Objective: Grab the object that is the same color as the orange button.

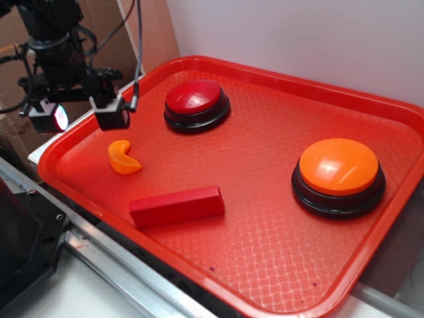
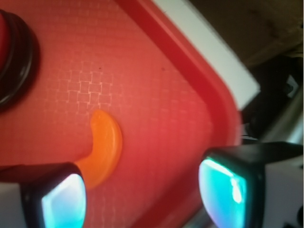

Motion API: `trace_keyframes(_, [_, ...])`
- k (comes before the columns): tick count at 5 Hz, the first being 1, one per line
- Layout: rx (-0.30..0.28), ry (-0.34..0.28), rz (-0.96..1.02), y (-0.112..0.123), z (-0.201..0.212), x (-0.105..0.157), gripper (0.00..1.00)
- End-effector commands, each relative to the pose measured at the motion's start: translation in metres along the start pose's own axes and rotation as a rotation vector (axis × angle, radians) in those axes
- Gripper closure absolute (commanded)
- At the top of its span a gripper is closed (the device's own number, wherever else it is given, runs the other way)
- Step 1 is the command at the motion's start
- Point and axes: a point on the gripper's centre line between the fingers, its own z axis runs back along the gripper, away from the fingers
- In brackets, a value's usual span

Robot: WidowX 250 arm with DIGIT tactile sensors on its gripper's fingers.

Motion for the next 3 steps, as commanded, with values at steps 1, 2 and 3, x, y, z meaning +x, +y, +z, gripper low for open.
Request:
trace_keyframes(1, [0.016, -0.033, -0.009, -0.013, -0.025, 0.013, 0.0])
trace_keyframes(2, [-0.008, -0.01, -0.034, -0.018, -0.032, 0.011, 0.0])
trace_keyframes(3, [-0.041, 0.017, -0.053, -0.02, -0.04, 0.009, 0.0])
